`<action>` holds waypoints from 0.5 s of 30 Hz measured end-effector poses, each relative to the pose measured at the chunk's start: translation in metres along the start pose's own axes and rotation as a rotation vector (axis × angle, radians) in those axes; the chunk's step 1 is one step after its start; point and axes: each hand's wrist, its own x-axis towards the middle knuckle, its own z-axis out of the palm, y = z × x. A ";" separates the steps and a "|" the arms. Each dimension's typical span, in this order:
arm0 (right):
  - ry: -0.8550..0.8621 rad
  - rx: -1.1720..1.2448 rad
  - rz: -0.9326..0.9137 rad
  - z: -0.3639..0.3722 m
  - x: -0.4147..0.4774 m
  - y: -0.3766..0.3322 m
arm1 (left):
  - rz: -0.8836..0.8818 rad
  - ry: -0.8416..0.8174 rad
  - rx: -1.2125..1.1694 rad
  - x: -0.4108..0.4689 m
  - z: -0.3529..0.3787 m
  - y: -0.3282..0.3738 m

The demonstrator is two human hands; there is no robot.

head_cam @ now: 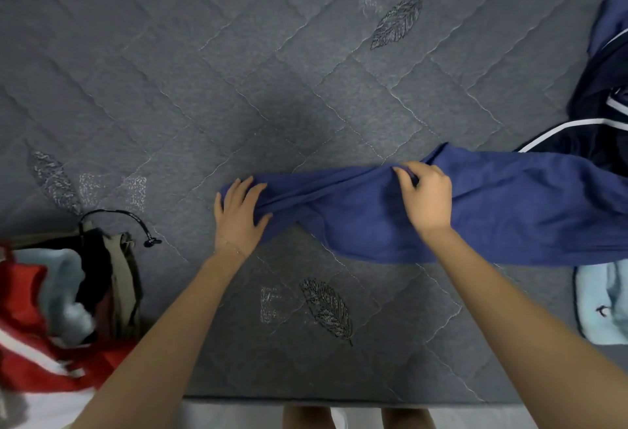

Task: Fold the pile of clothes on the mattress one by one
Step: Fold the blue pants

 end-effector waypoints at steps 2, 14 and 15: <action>0.007 0.009 0.001 -0.001 0.006 0.000 | -0.051 0.113 -0.022 0.011 -0.003 0.001; 0.018 -0.099 0.011 -0.001 0.063 -0.008 | -0.181 0.385 -0.475 0.096 -0.060 0.014; 0.027 -0.104 0.017 0.001 0.070 -0.009 | -0.202 0.405 -0.502 0.101 -0.060 0.014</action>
